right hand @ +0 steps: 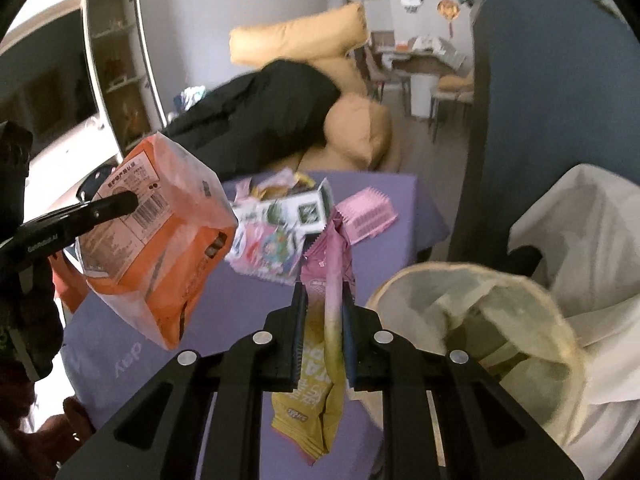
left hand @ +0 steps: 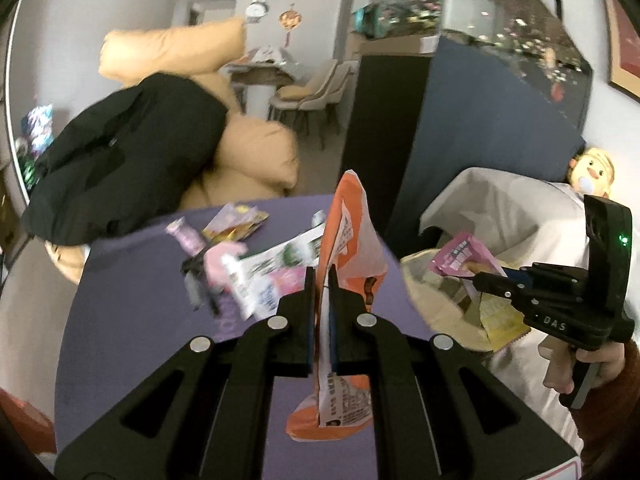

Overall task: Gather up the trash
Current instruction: 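Carry the orange wrapper and chips bag over the trash bag with both grippers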

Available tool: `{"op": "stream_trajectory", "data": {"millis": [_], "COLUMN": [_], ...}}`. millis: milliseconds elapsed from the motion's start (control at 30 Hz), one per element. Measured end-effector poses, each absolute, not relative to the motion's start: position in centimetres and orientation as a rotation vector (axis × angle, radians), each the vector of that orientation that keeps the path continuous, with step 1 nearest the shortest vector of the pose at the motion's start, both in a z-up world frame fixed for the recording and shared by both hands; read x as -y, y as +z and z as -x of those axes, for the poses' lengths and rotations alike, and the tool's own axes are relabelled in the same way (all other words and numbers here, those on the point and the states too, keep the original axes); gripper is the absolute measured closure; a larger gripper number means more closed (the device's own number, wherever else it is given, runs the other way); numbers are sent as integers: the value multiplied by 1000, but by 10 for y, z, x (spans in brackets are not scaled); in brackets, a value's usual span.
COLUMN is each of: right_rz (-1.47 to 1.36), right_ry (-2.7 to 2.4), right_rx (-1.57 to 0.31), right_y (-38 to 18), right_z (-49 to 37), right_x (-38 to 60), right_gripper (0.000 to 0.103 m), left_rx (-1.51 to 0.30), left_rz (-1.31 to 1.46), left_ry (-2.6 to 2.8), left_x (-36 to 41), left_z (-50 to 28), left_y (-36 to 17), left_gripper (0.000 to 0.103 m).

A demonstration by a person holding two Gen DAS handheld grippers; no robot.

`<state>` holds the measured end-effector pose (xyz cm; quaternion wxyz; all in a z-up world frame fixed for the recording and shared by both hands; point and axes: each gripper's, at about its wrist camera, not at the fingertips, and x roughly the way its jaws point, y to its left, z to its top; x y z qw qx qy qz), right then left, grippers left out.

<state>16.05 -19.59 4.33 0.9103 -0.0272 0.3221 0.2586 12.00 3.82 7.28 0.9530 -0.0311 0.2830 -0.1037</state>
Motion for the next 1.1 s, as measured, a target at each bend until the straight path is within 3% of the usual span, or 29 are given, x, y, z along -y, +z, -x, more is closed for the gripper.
{"op": "stream_trajectory", "data": {"millis": [400,800,1100], "right_rz": [20,-115,-164], "right_ry": [288,152,145], "right_rx": [-496,-482,-503], "right_y": [82,60,39], "right_z": [-147,-146,-143], "right_x": [322,410,422], "right_gripper": [86,86,86], "left_rx": [-445,-659,-586], "left_rz": [87,55,-156], "left_ry": [-407,-503,-583], "left_x": [78,172,207], "left_z": [-169,-229,-216], "left_y": [115,45,23], "left_gripper": [99,99,99]}}
